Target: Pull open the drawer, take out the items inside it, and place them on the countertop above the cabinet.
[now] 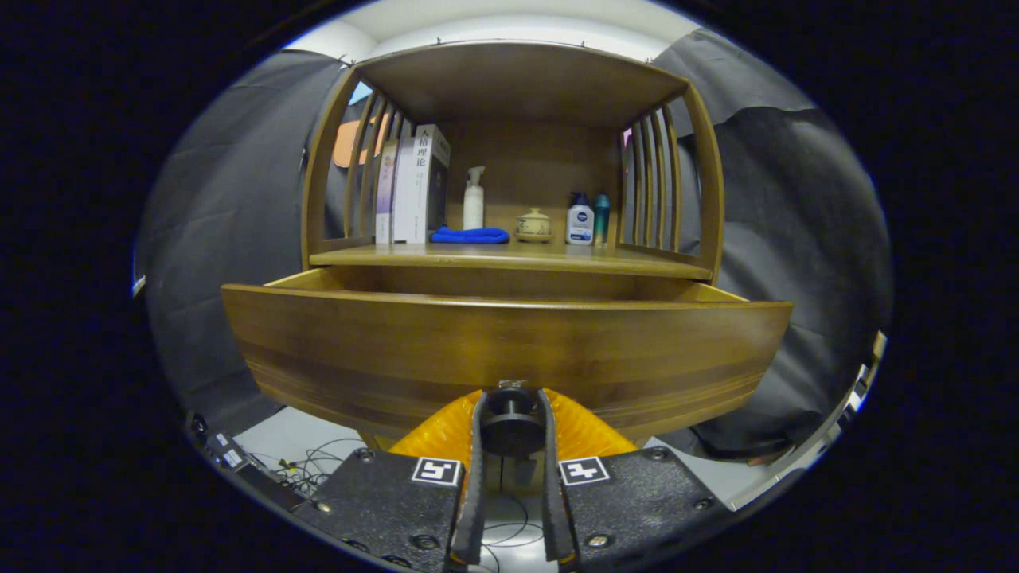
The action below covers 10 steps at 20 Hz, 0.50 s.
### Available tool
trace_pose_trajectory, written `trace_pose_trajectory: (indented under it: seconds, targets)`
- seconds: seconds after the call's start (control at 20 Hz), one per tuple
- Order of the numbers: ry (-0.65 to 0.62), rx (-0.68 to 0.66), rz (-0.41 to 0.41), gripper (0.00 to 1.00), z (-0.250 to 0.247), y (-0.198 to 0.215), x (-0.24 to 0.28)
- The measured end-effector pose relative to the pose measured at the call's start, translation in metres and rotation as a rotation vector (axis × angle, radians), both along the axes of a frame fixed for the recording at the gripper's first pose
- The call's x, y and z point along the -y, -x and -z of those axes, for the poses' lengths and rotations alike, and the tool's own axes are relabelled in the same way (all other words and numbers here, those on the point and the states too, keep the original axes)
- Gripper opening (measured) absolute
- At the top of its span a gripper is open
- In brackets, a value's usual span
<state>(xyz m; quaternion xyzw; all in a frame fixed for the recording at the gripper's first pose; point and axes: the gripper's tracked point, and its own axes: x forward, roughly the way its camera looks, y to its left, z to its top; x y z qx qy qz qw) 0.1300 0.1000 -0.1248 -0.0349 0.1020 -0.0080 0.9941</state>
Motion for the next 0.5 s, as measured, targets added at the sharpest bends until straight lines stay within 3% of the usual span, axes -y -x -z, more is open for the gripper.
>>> trace_pose_trajectory:
  seconds: [0.35, 0.5]
  targets:
    - [-0.027, -0.018, -0.002, 0.32, 0.013, 0.023, -0.001]
    - [0.02, 0.0, -0.005, 0.32, 0.013, 0.025, -0.003]
